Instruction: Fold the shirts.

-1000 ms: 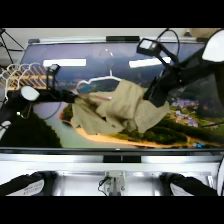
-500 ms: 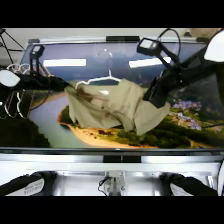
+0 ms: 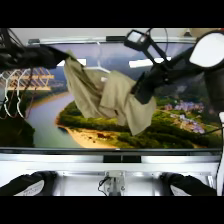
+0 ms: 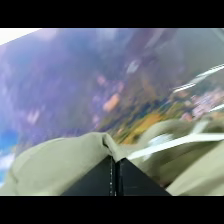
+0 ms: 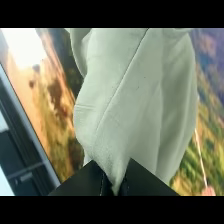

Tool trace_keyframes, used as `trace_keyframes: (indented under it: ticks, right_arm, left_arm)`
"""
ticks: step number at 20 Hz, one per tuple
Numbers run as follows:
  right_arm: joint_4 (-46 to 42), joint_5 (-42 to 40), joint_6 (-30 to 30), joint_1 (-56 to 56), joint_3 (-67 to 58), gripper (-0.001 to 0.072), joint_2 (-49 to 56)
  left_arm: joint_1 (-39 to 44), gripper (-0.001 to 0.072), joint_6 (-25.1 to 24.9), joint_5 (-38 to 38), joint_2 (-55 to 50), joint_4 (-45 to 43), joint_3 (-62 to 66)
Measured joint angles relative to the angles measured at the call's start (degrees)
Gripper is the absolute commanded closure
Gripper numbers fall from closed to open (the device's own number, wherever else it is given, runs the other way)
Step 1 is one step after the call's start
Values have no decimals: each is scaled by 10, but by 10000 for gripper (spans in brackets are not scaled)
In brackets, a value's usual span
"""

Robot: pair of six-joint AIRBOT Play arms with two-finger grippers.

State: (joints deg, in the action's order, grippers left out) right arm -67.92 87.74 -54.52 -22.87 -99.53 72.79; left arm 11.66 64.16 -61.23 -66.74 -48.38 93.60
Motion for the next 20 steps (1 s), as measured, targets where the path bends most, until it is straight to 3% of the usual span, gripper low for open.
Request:
trace_keyframes:
  ticks: [5,10,11,13,14,18,20]
  right_arm:
    - [15,-78,-47,-6,-13,652,-3]
    - [16,-119,-83,5,-54,653,-24]
    - [17,-121,-86,3,-59,653,-29]
    - [16,-123,-94,-7,-65,653,-37]
    - [16,-121,-97,-12,-67,653,-40]
    - [-6,-87,-114,-25,-70,653,-45]
    - [-21,-68,-118,-27,-71,653,-45]
  left_arm:
    - [48,661,22,-77,8,-3,136]
    - [63,644,73,-215,11,-111,159]
    - [68,541,77,-229,10,-124,150]
    - [81,181,84,-240,7,-139,128]
    - [84,138,86,-241,4,-145,119]
    - [91,138,88,-210,2,-175,111]
    - [94,78,87,-174,6,-187,116]
